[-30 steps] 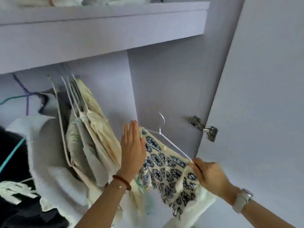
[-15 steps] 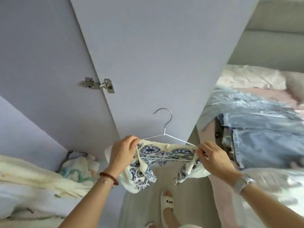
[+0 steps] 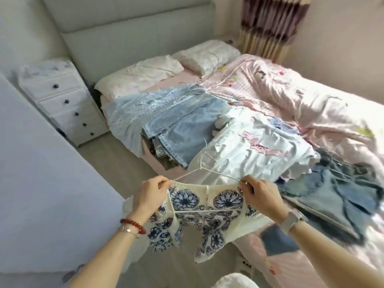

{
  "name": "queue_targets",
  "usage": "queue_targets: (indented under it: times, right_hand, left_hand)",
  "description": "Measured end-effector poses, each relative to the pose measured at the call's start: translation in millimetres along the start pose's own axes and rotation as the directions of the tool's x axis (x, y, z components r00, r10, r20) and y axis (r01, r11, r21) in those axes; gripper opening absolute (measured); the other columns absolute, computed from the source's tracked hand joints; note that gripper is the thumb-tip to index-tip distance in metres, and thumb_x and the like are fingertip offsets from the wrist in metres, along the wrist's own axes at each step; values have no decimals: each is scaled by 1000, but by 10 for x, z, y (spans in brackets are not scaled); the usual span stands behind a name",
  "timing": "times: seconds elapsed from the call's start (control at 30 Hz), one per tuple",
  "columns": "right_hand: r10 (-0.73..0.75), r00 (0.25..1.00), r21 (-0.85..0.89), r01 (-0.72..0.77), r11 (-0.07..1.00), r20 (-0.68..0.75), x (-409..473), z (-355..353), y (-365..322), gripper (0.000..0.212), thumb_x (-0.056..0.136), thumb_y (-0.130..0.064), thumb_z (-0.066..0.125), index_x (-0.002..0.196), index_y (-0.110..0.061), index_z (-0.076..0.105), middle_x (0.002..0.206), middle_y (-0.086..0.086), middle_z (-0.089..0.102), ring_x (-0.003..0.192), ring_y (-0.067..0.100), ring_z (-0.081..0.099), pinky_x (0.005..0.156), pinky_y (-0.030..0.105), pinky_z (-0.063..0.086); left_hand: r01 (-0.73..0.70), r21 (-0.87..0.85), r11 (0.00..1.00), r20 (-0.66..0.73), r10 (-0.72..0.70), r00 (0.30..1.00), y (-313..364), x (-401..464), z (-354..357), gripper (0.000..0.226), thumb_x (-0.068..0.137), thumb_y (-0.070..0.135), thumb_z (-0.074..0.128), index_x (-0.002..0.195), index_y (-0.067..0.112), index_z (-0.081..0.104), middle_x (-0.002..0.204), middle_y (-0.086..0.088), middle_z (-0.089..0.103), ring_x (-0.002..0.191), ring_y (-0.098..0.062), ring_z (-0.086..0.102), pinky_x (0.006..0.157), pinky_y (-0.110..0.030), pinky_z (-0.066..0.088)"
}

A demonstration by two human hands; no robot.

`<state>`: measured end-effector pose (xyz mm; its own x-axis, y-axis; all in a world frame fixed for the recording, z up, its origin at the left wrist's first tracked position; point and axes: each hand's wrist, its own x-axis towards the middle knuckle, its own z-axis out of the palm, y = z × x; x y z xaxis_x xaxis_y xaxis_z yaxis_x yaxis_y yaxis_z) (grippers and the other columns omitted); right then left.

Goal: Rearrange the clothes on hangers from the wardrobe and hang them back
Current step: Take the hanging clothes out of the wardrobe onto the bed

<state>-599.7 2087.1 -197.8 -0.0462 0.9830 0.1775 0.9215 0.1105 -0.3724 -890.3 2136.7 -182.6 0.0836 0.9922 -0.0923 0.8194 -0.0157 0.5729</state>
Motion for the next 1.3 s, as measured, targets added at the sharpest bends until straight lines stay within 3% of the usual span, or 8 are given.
queue_targets:
  times: [0.2,0.33,0.47,0.6,0.73,0.9,1.07,1.3]
  right_hand:
    - [329,917,-73,-353,933,-223,-517,-615,1541,37,91,-34,39,70,-15,62,52,-6,59,40,11,52,37,20,41]
    - [454,845,-98,-496,863,-283,-831,-991,2582,26,89,-25,51,68,-14,60,49,-7,54,36,5,41,38,6,22]
    - [584,756,-97,-632,769,-295,-1006,-1392,3541,15,86,-12,61,72,-7,62,52,-3,53,39,8,44,37,13,29]
    - [650,653,-77,-726,683,-388,-975,-1848,4402,11,88,-14,57,83,-6,63,70,9,64,64,26,56,62,37,48]
    - [723,536,16,-799,601,-436,-781,-1988,5160,18,92,-16,49,96,-7,65,91,10,67,86,26,53,81,38,34]
    - [866,395,112,-889,444,-307,-586,-1544,5819,27,97,-27,40,103,-13,62,103,7,64,103,25,50,100,40,26]
    - [937,299,91,-944,318,-179,-506,-998,6263,27,97,-27,37,105,-13,59,111,6,59,115,26,45,113,49,5]
    - [850,479,-7,-870,493,220,-528,-403,6399,54,98,-31,31,146,-15,14,154,8,11,143,25,4,116,47,7]
  left_hand:
    - [-274,34,961,246,257,934,1555,594,1139,27,93,39,49,100,19,66,65,7,60,46,-3,42,40,-10,28]
    - [-369,-6,929,412,338,846,2659,897,2022,27,94,41,46,97,21,64,60,4,55,50,-13,47,47,-18,35]
    - [-461,-51,886,480,426,766,3658,1126,2804,29,94,38,47,96,15,64,74,7,51,49,-8,40,39,-9,30]
    - [-541,-123,832,464,530,710,4573,1329,3418,28,96,36,44,102,16,63,73,3,58,63,-13,54,56,-20,43]
    - [-549,-171,818,430,563,706,5271,1664,4010,26,97,27,45,112,13,62,99,-5,66,88,-22,59,73,-32,47]
    - [-542,66,838,423,468,776,5443,1931,4756,30,98,25,38,123,21,54,120,-2,58,115,-23,48,105,-44,29]
    - [-637,272,722,662,340,668,5098,1925,5292,59,97,30,34,148,26,5,157,-3,-4,143,-23,-8,113,-54,-7]
    - [-765,408,499,799,210,564,4721,1959,5606,61,97,47,24,147,30,-8,154,-2,-21,140,-26,-21,106,-58,-14]
